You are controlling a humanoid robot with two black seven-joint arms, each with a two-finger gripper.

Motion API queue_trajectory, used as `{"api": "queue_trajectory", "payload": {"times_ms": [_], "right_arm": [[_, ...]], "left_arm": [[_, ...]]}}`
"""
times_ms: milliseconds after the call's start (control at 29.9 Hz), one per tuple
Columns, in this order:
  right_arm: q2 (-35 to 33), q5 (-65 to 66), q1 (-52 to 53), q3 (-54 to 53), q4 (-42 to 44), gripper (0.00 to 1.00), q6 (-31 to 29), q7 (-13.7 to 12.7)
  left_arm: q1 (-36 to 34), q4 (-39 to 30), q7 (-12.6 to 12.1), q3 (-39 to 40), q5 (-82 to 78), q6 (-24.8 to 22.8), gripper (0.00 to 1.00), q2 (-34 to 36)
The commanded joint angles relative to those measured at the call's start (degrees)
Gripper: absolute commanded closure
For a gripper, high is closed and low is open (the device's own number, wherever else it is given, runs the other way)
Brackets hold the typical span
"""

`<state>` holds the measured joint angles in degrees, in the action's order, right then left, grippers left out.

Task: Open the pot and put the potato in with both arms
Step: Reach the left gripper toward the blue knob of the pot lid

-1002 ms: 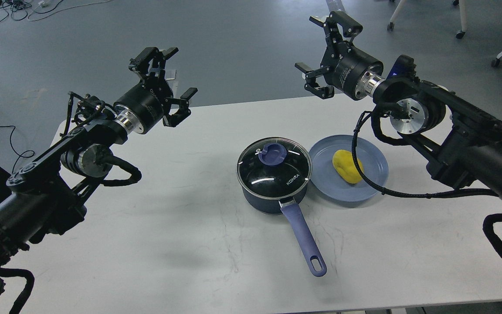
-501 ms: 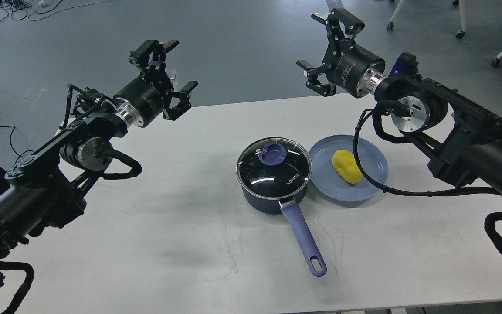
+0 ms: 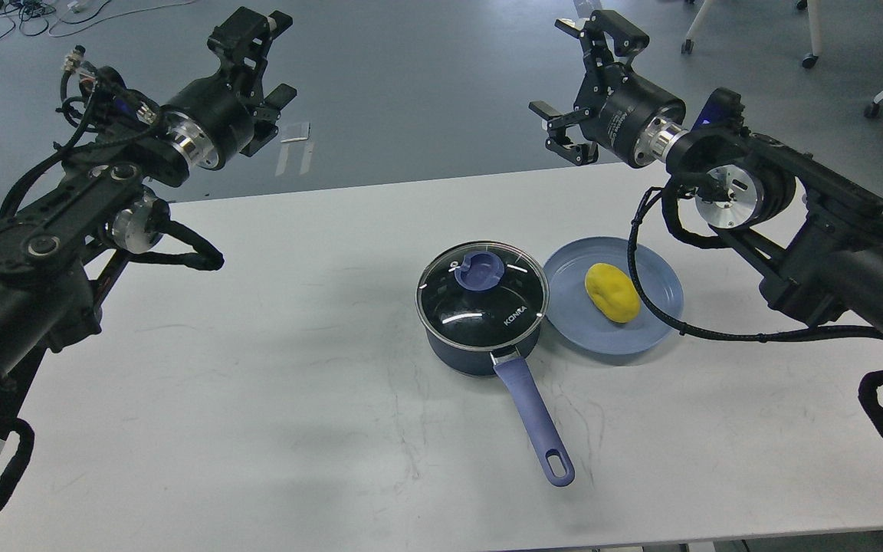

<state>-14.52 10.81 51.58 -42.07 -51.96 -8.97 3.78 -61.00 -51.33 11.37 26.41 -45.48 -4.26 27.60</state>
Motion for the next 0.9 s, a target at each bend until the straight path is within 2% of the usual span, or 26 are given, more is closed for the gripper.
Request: {"api": "queue_trajectory", "payload": {"times_ms": [0,100,134,167,234,301,434,702,869], "right_arm": [[-0.3,0.0,-0.2,-1.2,0.0,0.00,0.0,0.0],[-1.4,0.0,-0.4,-2.0,0.0,0.00,0.0,0.0],[-1.8,0.0,-0.5,-2.2,0.0,0.00,0.0,0.0],[-2.0,0.0,-0.5,-2.3,0.0,0.00,0.0,0.0],[-2.9,-0.1,-0.6,-2.4,0.0,0.00,0.0,0.0],[-3.2,-0.1,-0.7,-2.8,0.0,0.00,0.0,0.0],[-3.8,-0.1,-0.8,-3.6,0.0,0.00,0.0,0.0],[-5.0,-0.1,-0.9,-5.2,0.1,0.00,0.4,-0.1],[-7.3,-0.1,-1.6,-7.3,0.5,0.00,0.4,-0.6]], "left_arm": [[0.3,-5.8,2.8,-0.1,-8.9,2.3,0.00,0.9],[0.0,-9.2,7.0,-0.1,-11.5,2.9,0.00,0.9],[-0.1,-9.5,10.0,-0.1,-15.6,4.0,0.00,0.3],[-0.1,-9.5,11.6,-0.1,-18.5,5.1,0.00,0.1],[0.3,-9.5,15.2,-2.3,-32.7,10.9,0.00,-0.1],[0.1,-9.5,15.8,-6.3,-41.3,15.2,0.00,-0.4],[-0.3,-9.5,16.1,-13.2,-48.8,21.0,0.00,-1.4],[-1.3,-9.2,16.4,-21.7,-59.7,21.9,0.00,-1.5],[-1.1,-8.7,16.4,-22.6,-64.4,22.0,0.00,-3.3]]}}
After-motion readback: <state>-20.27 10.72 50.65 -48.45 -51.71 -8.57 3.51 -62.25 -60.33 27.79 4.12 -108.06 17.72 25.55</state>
